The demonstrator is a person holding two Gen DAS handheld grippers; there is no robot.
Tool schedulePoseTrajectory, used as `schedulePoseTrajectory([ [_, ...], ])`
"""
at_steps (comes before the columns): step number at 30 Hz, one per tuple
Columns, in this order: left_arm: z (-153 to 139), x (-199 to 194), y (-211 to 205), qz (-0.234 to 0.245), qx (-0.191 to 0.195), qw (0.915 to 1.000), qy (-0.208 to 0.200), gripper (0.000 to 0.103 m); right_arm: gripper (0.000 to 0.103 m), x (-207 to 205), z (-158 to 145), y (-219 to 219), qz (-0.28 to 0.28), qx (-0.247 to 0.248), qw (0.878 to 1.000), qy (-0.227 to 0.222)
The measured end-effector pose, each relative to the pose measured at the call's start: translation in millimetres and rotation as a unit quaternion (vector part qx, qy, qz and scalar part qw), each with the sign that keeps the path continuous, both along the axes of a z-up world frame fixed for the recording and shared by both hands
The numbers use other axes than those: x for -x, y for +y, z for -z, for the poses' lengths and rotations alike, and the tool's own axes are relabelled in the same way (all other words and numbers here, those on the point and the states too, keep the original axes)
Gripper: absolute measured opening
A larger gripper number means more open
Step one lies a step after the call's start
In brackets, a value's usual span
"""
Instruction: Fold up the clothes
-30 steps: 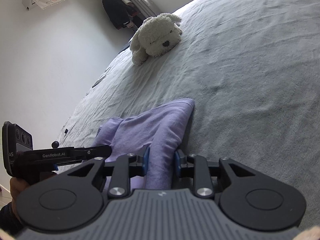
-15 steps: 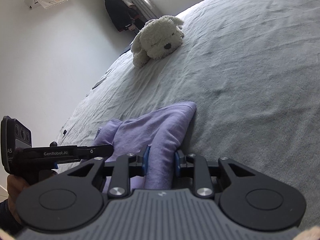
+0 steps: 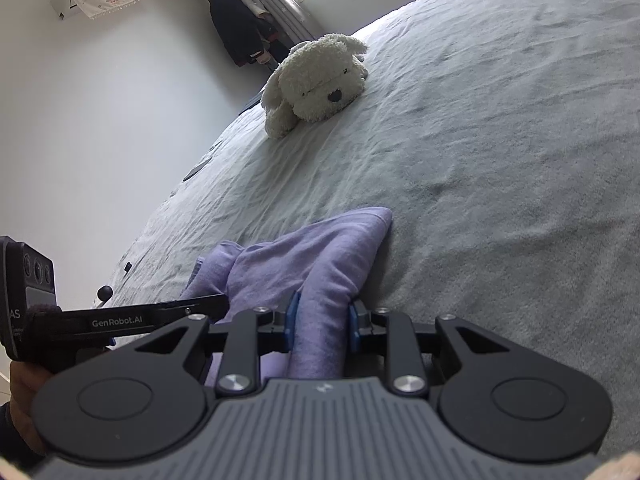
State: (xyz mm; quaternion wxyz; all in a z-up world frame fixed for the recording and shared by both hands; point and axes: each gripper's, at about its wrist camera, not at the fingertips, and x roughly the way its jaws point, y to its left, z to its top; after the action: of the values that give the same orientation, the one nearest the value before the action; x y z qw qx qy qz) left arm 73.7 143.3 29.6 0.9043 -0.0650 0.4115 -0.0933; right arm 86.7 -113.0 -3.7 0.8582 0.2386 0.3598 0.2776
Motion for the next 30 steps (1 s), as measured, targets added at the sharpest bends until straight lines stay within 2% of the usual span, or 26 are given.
schedulePoseTrajectory([
  [14, -0.6, -0.7, -7.6, 0.002, -0.028, 0.9995, -0.012, 0.03, 0.026, -3.5, 0.7, 2.4, 0.001, 0.002, 1.0, -0.007],
  [24, -0.4, -1.5, -5.9, 0.005, -0.027, 0.9995, -0.013, 0.03, 0.022, -4.7, 0.2, 6.3, -0.004, 0.013, 1.0, -0.019],
  [30, 0.0, -0.6, -3.4, 0.011, -0.023, 0.9996, -0.014, 0.03, 0.022, -6.0, 3.6, -1.9, -0.006, -0.017, 1.0, 0.007],
])
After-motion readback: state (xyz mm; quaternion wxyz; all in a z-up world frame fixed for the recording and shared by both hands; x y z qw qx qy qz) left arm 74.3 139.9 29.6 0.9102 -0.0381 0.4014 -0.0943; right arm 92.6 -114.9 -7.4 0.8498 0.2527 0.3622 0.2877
